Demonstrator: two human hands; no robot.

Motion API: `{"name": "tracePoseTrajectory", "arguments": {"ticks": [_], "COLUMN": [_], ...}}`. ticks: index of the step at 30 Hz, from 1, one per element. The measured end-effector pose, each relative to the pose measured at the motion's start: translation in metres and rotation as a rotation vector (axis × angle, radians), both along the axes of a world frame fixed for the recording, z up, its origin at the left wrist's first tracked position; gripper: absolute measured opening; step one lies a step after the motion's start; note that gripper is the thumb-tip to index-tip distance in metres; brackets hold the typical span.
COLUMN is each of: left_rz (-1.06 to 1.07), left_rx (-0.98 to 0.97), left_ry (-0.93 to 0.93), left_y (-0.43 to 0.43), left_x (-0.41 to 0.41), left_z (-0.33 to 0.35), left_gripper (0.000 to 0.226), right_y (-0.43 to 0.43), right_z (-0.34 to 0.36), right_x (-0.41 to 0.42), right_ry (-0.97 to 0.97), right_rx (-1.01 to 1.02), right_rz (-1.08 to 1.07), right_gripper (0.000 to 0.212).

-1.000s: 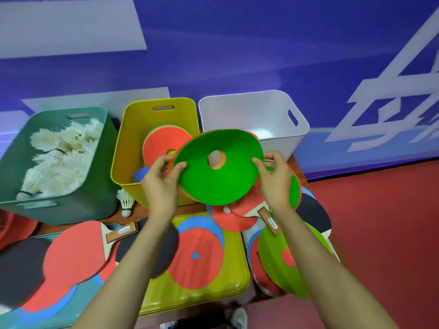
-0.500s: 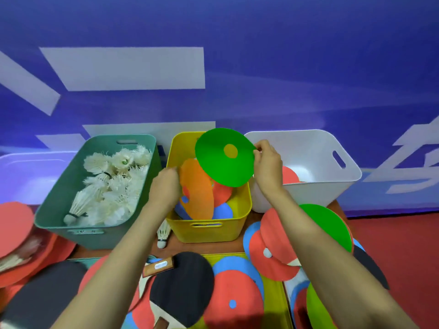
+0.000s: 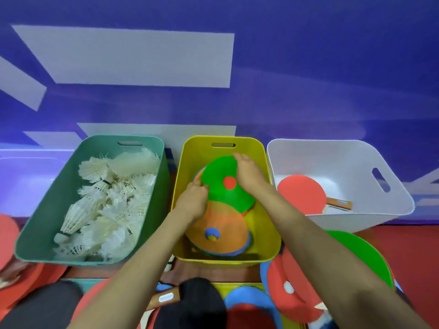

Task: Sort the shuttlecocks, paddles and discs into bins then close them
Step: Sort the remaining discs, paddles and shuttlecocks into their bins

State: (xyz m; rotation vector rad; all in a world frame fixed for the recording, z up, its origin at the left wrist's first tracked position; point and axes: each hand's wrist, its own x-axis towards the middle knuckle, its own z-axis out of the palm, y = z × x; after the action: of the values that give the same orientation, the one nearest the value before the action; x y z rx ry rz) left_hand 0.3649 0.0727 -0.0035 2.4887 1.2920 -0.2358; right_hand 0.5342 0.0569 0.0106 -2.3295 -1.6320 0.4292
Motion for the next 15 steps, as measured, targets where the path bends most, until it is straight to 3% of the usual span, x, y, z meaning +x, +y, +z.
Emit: {"name": "tracePoseTrajectory", "arguments": {"ticks": [6, 15], "left_rz": [0.07, 0.04], "left_rx": [-0.017, 0.255], "left_ry": [-0.1, -0.655], "left_y": [-0.002, -0.107], "left_x": [0.001, 0.031], "left_z": [0.011, 0.06], "left_gripper": [0.045, 0.032], "right_y": [-0.015, -0.155], "right_z": [-0.005, 0.038], "right_x": [0.005, 0.017], "right_ry": [0.046, 0.121], "right_rx": [0.088, 0.508], "right_rz": [0.065, 0.047], "right_gripper": [0.049, 0.038]}}
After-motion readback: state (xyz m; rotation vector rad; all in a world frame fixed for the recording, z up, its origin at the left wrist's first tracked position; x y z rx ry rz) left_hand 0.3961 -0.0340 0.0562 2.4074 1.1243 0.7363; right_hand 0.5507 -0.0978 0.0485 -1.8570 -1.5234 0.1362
